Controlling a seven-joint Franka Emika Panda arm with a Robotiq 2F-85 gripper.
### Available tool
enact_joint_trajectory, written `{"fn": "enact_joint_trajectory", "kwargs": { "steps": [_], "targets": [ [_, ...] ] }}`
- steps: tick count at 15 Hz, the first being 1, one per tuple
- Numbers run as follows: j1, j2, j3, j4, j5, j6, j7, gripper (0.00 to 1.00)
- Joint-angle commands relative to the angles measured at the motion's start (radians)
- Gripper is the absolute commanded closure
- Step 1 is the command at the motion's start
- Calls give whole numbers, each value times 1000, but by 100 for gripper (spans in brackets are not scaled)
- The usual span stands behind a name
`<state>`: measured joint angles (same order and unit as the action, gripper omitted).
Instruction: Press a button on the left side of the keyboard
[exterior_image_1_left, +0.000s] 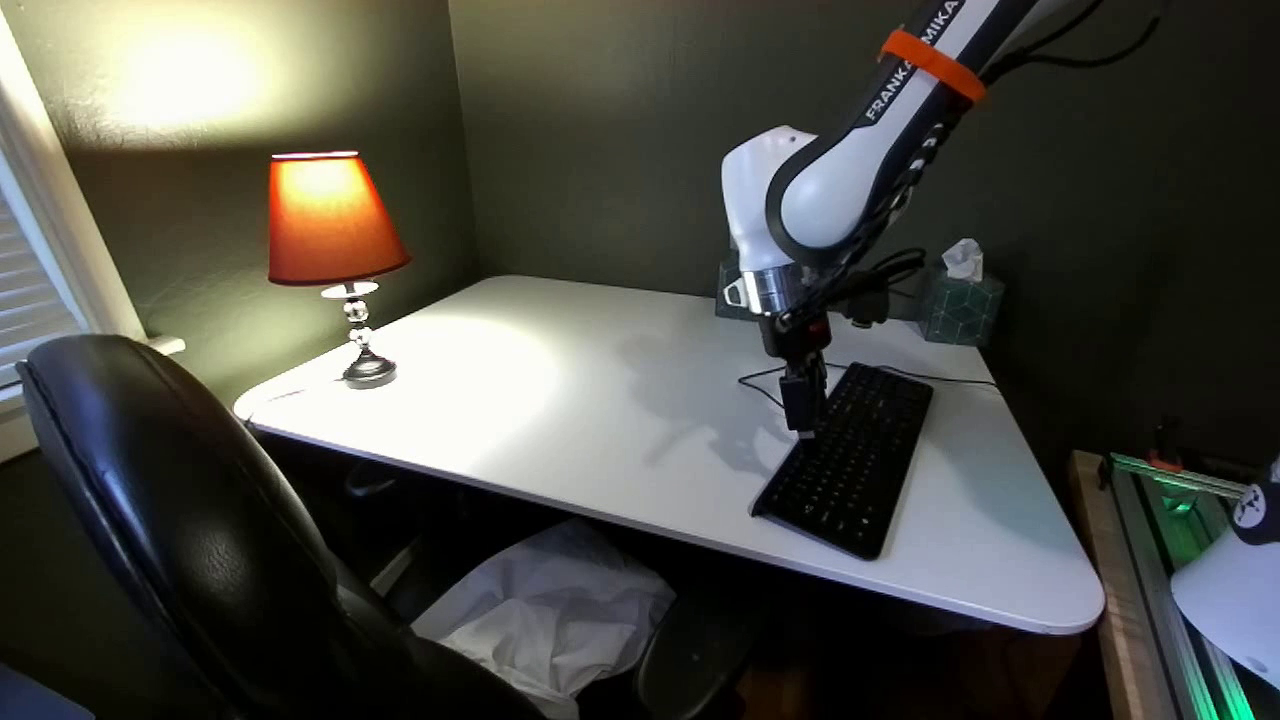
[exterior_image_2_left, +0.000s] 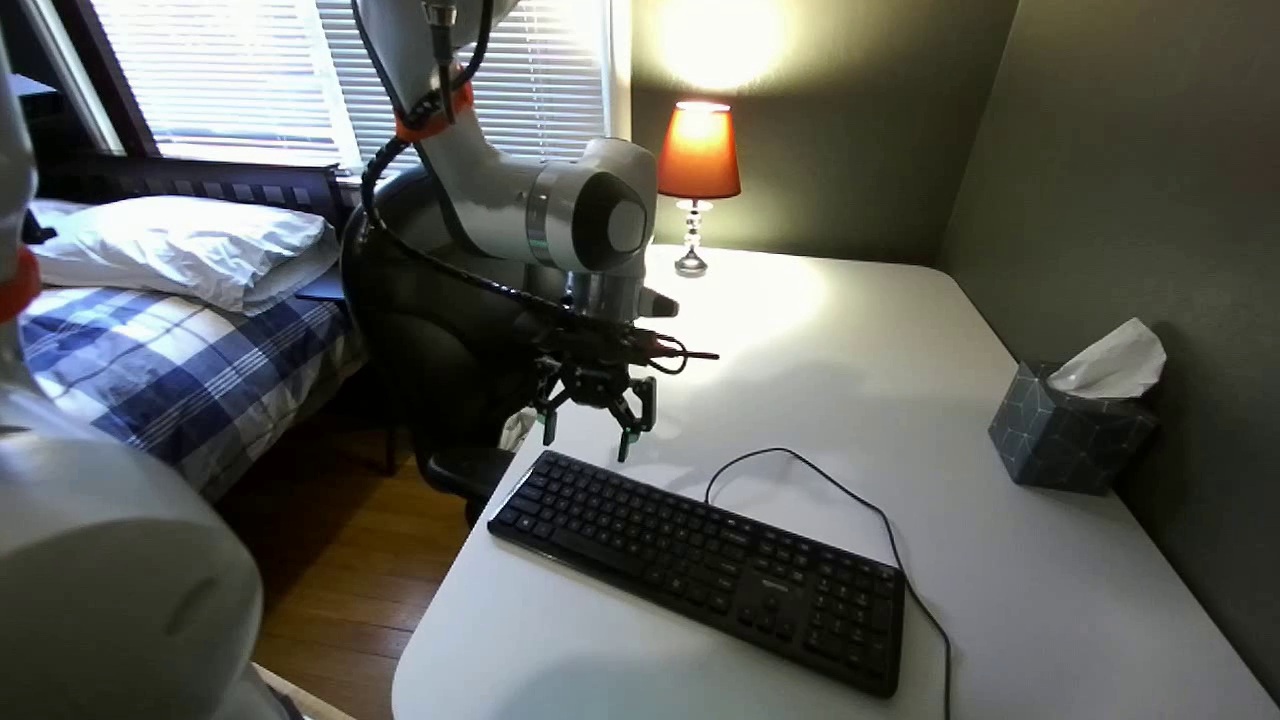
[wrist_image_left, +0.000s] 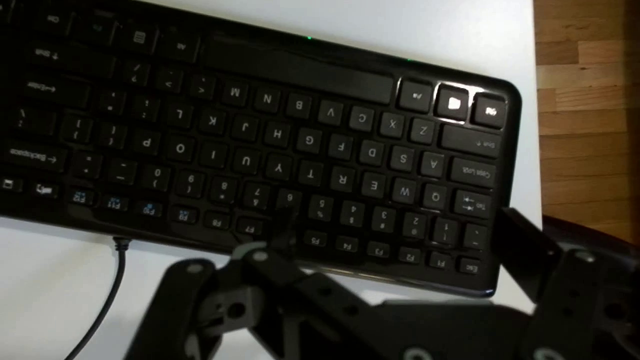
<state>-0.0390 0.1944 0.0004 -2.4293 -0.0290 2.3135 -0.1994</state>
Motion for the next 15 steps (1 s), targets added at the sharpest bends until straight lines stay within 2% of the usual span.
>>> {"fn": "enact_joint_trajectory", "kwargs": {
  "steps": [1,11,12,15],
  "targets": [
    [1,-104,-7,-89,-4,66,22,0],
    [5,-292,-15,-211,-10,139,72,0],
    [7,-228,-15,-151,-13,101,50,0],
    [7,-265,-16,-172,-13,102,60,0]
  ]
}}
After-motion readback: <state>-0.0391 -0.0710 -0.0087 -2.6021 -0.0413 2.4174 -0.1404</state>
